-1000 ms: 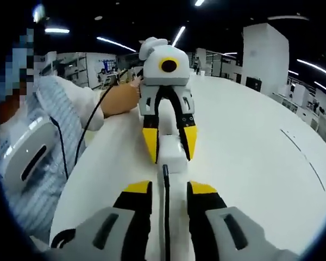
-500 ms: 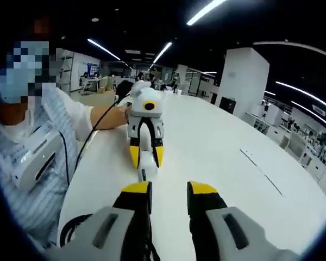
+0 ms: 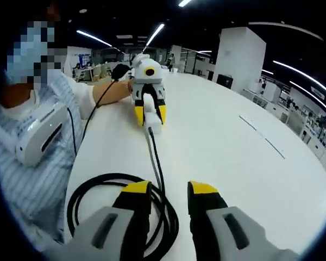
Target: Plug the desk Type‑C cable into the charger adapter.
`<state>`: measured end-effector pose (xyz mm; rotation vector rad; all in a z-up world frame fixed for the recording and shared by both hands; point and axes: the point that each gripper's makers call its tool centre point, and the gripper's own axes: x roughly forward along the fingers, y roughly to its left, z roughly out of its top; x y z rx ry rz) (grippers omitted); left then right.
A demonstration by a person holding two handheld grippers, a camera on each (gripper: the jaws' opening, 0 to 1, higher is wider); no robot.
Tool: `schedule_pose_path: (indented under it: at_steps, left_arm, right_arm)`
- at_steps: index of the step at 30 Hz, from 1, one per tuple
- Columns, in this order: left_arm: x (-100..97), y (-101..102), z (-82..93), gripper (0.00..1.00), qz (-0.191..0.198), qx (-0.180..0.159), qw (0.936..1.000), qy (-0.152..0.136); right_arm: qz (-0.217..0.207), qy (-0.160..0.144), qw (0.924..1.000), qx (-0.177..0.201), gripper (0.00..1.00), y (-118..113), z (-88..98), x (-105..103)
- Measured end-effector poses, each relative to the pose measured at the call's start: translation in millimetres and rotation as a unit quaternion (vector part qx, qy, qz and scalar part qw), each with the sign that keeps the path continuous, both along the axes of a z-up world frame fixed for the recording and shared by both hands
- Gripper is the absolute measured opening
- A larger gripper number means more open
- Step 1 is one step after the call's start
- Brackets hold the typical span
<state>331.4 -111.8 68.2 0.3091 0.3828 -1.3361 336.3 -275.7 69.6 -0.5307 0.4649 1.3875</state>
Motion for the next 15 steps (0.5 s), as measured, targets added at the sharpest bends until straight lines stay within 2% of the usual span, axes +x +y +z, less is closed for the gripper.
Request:
schedule_pose_path:
  at_steps: [1, 10, 15]
  left_arm:
    - [-0.2, 0.8, 0.4, 0.25, 0.000, 0.000, 1.0000, 0.001]
    - [3.2, 4.9, 2.4, 0.24, 0.005, 0.000, 1.0000, 0.004]
    - [5.3, 4.8, 1.4, 0.24, 0.004, -0.007, 0.9999, 0.014]
  right_arm:
    - [-0.001, 0.015, 0.9999, -0.002, 0.26, -3.0, -5.1, -1.6]
    - [-0.028, 0.053, 0.9977, -0.031, 0.25, -25.0, -24.4, 2.6]
    - [-0.039, 0.055, 0.9972, -0.031, 0.20, -27.1, -28.9, 9.9]
